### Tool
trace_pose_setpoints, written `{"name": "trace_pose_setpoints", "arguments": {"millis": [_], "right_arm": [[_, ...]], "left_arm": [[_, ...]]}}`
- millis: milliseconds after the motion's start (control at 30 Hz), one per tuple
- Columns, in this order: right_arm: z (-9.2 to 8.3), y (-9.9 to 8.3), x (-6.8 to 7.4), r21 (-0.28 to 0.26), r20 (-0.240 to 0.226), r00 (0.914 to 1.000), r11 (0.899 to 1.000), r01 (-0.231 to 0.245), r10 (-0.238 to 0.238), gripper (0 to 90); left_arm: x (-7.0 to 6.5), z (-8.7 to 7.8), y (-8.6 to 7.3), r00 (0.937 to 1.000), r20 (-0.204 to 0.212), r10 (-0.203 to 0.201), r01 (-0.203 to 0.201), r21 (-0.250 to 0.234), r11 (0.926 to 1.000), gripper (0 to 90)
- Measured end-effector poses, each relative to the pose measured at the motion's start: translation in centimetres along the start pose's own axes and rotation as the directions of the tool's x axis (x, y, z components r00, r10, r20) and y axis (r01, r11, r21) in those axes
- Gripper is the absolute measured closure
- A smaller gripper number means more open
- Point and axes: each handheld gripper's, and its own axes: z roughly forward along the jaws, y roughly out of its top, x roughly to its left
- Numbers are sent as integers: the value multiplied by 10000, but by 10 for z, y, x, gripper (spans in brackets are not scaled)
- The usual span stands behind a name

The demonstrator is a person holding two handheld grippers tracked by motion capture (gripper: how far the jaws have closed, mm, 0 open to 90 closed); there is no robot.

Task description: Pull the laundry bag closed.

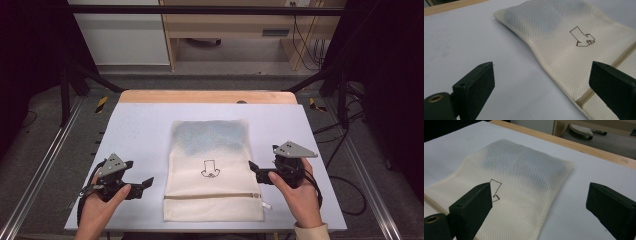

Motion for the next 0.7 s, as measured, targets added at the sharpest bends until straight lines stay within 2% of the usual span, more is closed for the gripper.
{"name": "trace_pose_setpoints", "arguments": {"millis": [267, 367, 467, 700], "right_arm": [[2, 13, -6, -73, 133, 9998, 9999, 119, -118, 72], [4, 16, -12, -158, 314, 9994, 9997, 167, -162, 81], [6, 15, -18, -247, 558, 9984, 9996, 98, -84, 89], [7, 10, -36, -203, 737, 9969, 9995, -252, 267, 84]], "left_arm": [[15, -6, 15, 9993, -285, 239, -244, -175, 9995, 50], [24, -11, 21, 9983, -488, 308, -318, -195, 9993, 47], [31, -12, 21, 9983, -558, 167, -184, -292, 9994, 45], [47, -12, 15, 9953, -950, 211, -230, -190, 9996, 45]]}}
